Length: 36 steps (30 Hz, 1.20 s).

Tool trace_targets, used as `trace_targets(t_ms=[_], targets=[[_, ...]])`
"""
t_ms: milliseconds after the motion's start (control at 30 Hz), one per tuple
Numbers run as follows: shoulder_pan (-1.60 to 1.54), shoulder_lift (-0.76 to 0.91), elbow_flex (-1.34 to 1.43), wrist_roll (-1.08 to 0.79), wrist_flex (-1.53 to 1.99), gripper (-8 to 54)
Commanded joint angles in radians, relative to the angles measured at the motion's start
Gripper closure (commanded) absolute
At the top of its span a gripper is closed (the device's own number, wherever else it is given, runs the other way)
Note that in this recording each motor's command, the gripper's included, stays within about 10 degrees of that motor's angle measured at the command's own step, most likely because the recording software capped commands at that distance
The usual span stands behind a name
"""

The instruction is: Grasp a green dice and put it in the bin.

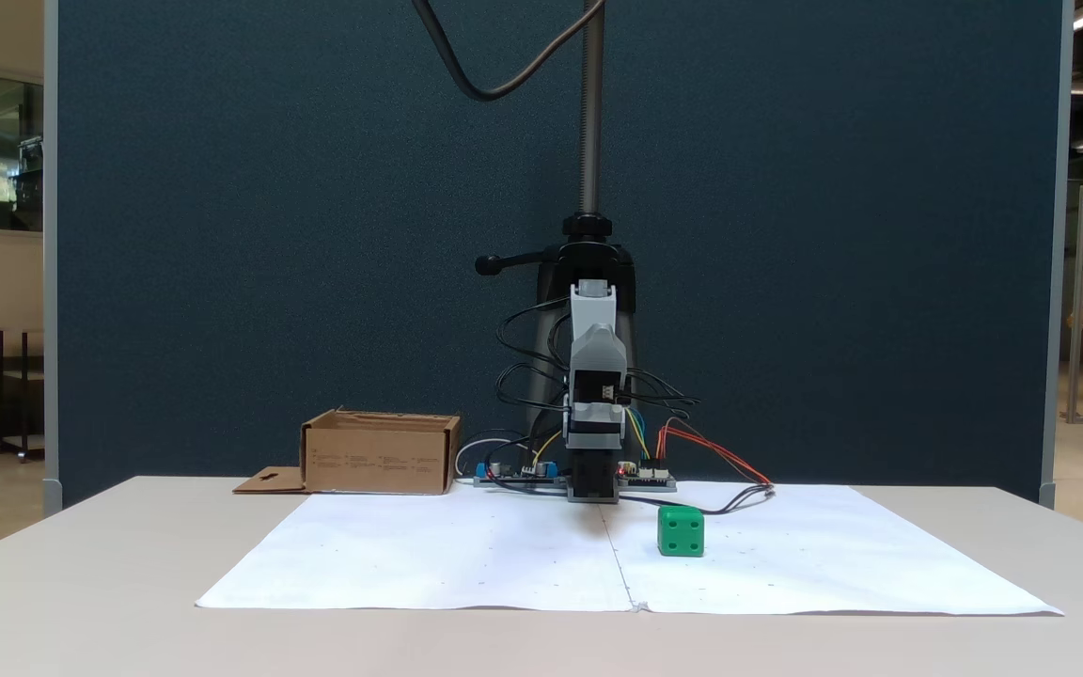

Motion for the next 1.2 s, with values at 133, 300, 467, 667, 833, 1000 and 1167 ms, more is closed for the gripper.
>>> trace_targets(t_ms=[133,300,467,667,833,1000,1167], targets=[[0.035,0.11,0.175,-0.063,-0.175,0.5],[0.035,0.11,0.175,-0.064,-0.175,0.5],[0.035,0.11,0.175,-0.061,-0.175,0.5],[0.031,0.11,0.175,-0.061,-0.175,1.6],[0.103,0.11,0.175,-0.075,-0.175,5.9],[0.104,0.112,-0.244,-0.074,0.233,5.8],[0.104,0.109,-0.483,-0.072,0.595,5.8]])
